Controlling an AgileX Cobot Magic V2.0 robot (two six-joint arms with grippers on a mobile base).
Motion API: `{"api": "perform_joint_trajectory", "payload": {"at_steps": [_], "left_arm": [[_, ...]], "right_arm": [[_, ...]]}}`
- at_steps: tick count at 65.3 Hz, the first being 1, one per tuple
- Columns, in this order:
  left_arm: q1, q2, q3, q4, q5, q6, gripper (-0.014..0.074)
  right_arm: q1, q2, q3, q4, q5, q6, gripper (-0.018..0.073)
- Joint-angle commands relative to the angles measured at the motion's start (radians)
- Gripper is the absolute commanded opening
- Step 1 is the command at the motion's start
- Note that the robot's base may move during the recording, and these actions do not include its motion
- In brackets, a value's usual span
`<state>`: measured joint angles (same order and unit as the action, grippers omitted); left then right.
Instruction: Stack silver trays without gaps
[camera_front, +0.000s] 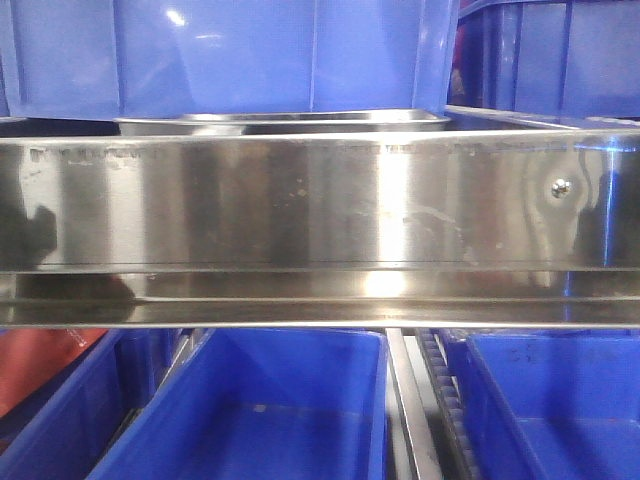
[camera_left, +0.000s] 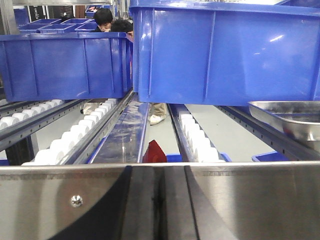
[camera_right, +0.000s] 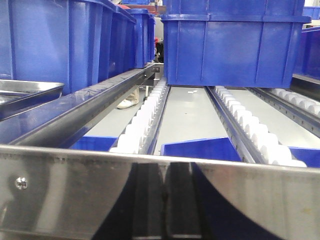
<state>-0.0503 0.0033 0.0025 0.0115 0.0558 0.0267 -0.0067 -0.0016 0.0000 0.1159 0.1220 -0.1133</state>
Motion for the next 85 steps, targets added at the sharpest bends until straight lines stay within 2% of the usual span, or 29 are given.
{"api": "perform_joint_trajectory", "payload": {"at_steps": [1, 43, 50, 60, 65, 68, 73, 78, 85], "left_arm": [[-0.004, -0.003, -0.003, 0.004, -0.019, -0.006, 0.0004], [-0.004, -0.003, -0.003, 0.004, -0.044, -0.006, 0.0004], [-0.004, -0.003, -0.003, 0.004, -0.109, -0.006, 0.0004], [-0.004, -0.003, -0.003, 0.004, -0.228, -0.006, 0.0004], [-0.004, -0.003, -0.008, 0.004, -0.241, -0.006, 0.0004], [-0.004, -0.003, -0.041, 0.004, -0.239, -0.006, 0.0004], [-0.004, -0.003, -0.104, 0.004, -0.211, -0.006, 0.0004], [-0.004, -0.003, -0.185, -0.003, -0.147, -0.006, 0.0004], [-0.004, 0.067, -0.314, -0.083, -0.015, -0.006, 0.0004]], "right_arm": [[-0.001, 0.002, 0.000, -0.007, -0.025, -0.001, -0.0069], [-0.001, 0.002, 0.000, -0.007, -0.037, -0.001, -0.0069], [-0.001, 0.002, 0.000, -0.007, -0.110, -0.001, -0.0069], [-0.001, 0.002, 0.000, -0.007, -0.344, -0.001, -0.0069], [-0.001, 0.002, 0.000, -0.007, -0.477, -0.001, -0.0069], [-0.001, 0.002, -0.016, -0.007, -0.499, -0.001, -0.0069], [-0.001, 0.002, -0.104, -0.007, -0.446, -0.001, -0.0069], [-0.001, 0.002, -0.216, -0.007, -0.301, -0.001, -0.0069], [-0.001, 0.046, -0.386, -0.007, -0.064, 0.007, -0.0069]]}}
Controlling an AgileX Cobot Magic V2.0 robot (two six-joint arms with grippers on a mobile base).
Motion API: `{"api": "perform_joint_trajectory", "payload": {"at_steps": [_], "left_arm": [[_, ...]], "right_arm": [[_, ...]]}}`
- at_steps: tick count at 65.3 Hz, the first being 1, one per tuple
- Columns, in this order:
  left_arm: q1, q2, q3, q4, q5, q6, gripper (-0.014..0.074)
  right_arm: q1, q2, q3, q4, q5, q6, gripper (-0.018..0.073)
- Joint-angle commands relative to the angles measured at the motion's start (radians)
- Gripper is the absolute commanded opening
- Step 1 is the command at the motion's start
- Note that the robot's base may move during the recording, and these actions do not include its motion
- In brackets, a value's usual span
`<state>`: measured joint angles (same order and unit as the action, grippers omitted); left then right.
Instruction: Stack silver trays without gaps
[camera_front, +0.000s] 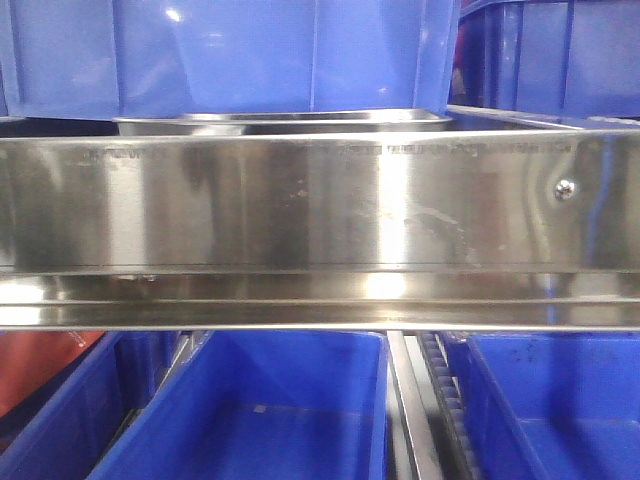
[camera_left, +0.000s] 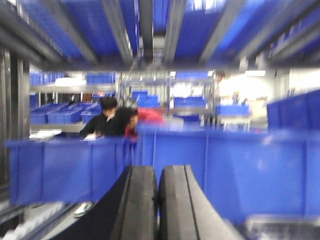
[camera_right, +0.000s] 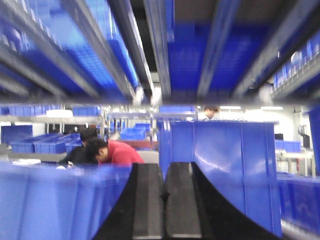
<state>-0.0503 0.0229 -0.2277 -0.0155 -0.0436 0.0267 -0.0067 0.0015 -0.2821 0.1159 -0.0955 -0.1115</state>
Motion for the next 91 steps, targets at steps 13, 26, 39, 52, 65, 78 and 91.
{"api": "perform_joint_trajectory", "payload": {"at_steps": [13, 26, 39, 52, 65, 78, 91], "left_arm": [[-0.004, 0.283, -0.277, -0.066, 0.227, -0.006, 0.0004], [-0.004, 0.562, -0.480, -0.055, 0.467, -0.006, 0.0004], [-0.004, 0.812, -0.656, -0.054, 0.647, -0.006, 0.0004], [-0.004, 0.978, -0.692, -0.096, 0.577, -0.006, 0.0004], [-0.004, 1.132, -0.725, -0.147, 0.516, -0.006, 0.0001], [-0.103, 1.308, -0.887, -0.044, 0.600, -0.114, -0.0017], [-0.257, 1.475, -1.103, 0.194, 0.805, -0.418, -0.0017]], "right_arm": [[-0.001, 0.314, -0.307, 0.007, 0.357, 0.005, -0.0069], [-0.001, 0.608, -0.484, 0.043, 0.580, 0.005, -0.0069], [-0.001, 0.851, -0.635, 0.043, 0.752, 0.005, -0.0069], [-0.001, 0.996, -0.649, 0.064, 0.646, 0.005, -0.0069], [0.008, 1.110, -0.674, 0.135, 0.648, 0.005, -0.0071], [0.094, 1.265, -0.793, 0.095, 0.753, 0.177, -0.0052], [0.266, 1.431, -0.990, -0.243, 0.969, 0.549, -0.0052]]}}
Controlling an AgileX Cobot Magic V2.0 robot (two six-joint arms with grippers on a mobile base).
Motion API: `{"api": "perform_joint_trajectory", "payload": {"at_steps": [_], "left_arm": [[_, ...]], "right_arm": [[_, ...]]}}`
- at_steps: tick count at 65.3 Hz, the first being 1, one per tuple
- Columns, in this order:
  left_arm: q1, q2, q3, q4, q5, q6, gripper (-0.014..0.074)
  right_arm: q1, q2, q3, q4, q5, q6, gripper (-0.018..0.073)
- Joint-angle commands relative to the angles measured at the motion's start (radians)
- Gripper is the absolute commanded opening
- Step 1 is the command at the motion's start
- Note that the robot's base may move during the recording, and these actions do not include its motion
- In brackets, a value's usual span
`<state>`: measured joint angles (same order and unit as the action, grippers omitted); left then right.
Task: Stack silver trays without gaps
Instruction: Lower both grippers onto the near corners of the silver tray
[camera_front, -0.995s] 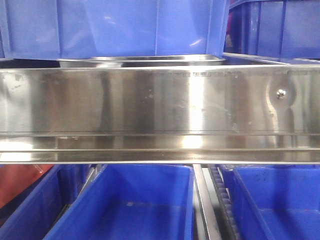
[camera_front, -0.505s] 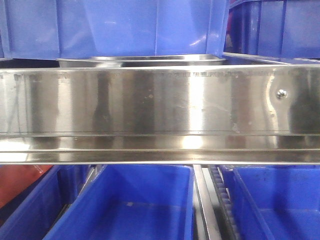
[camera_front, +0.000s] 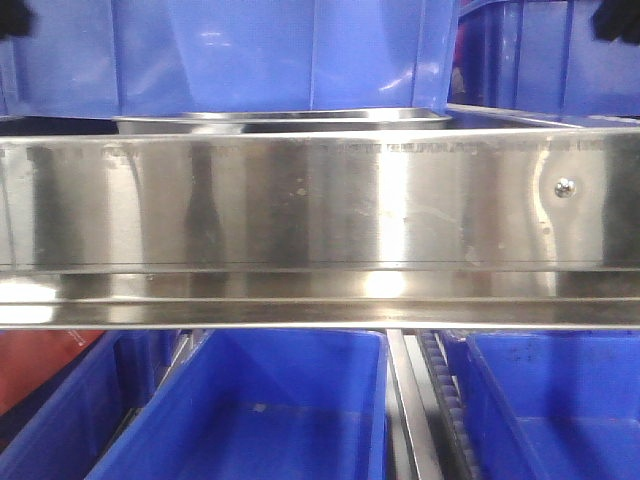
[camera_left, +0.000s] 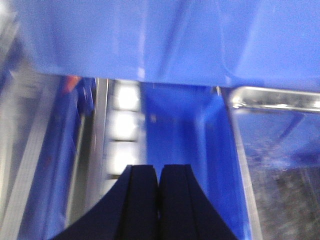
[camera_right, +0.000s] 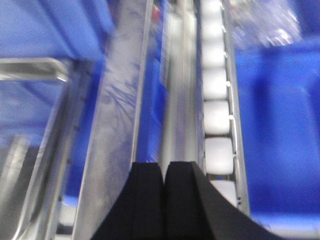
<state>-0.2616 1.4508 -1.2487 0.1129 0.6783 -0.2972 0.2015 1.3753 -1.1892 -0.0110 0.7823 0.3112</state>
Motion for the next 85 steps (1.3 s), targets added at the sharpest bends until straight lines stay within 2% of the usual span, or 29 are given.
{"api": "perform_joint_trajectory", "payload": {"at_steps": [1, 12, 26, 33, 37, 48, 55, 85], "left_arm": [[-0.057, 0.062, -0.097, 0.066, 0.098, -0.104, -0.0017], [-0.103, 0.167, -0.250, 0.048, 0.240, -0.132, -0.0017], [-0.110, 0.252, -0.321, 0.017, 0.249, -0.132, -0.0017], [-0.110, 0.259, -0.321, 0.010, 0.251, -0.130, -0.0015], [-0.110, 0.259, -0.321, 0.010, 0.253, -0.130, 0.0004], [-0.110, 0.259, -0.321, 0.008, 0.240, -0.132, 0.0200], [-0.110, 0.261, -0.321, 0.008, 0.228, -0.132, 0.0268], [-0.110, 0.328, -0.319, 0.006, 0.238, -0.117, 0.0256]], "right_arm": [[0.068, 0.067, -0.099, -0.120, 0.105, 0.135, -0.0052], [0.157, 0.196, -0.288, -0.120, 0.218, 0.187, -0.0052], [0.213, 0.331, -0.424, -0.091, 0.271, 0.203, -0.0052], [0.225, 0.368, -0.435, -0.083, 0.271, 0.203, -0.0052], [0.225, 0.380, -0.435, -0.083, 0.278, 0.204, -0.0018], [0.225, 0.390, -0.435, -0.083, 0.281, 0.208, 0.0148], [0.225, 0.399, -0.435, -0.069, 0.267, 0.212, 0.0162], [0.225, 0.439, -0.435, -0.055, 0.267, 0.229, 0.0162]]}}
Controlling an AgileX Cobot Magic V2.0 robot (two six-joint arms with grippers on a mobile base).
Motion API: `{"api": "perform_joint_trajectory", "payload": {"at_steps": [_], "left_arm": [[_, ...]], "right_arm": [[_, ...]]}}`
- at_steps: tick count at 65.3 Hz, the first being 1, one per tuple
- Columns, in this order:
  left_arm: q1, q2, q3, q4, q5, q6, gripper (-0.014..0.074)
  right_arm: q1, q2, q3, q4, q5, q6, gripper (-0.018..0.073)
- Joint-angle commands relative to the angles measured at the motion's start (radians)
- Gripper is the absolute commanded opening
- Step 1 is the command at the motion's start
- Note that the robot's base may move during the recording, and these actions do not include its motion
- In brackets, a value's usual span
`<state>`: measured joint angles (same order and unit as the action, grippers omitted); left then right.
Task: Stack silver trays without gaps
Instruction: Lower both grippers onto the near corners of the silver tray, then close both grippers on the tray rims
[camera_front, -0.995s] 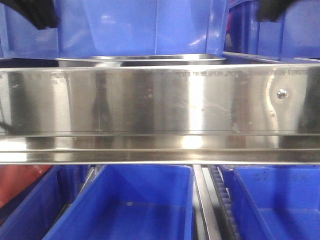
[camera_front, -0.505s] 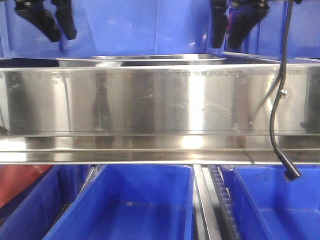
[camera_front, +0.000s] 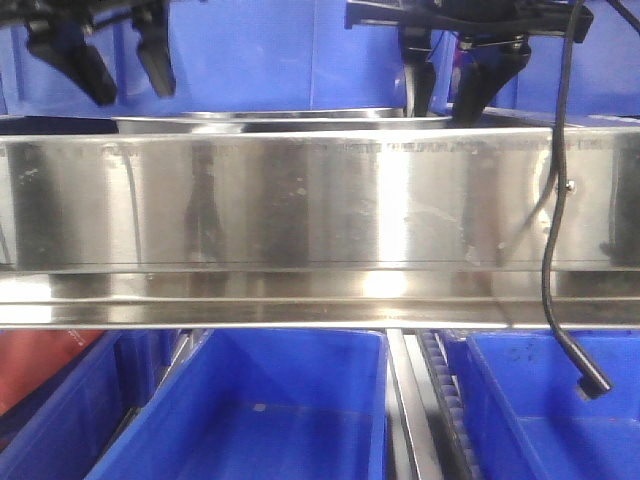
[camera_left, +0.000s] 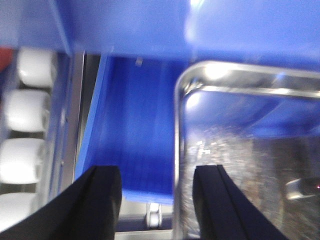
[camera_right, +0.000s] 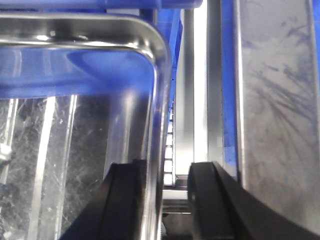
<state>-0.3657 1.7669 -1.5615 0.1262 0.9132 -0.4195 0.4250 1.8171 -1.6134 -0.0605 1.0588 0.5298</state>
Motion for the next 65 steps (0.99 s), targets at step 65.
{"api": "perform_joint_trajectory", "payload": {"at_steps": [65], "left_arm": [[-0.006, 0.052, -0.006, -0.046, 0.013, 0.096, 0.0171]], "right_arm": [[0.001, 0.026, -0.010, -0.001, -0.020, 0.040, 0.0162]]}}
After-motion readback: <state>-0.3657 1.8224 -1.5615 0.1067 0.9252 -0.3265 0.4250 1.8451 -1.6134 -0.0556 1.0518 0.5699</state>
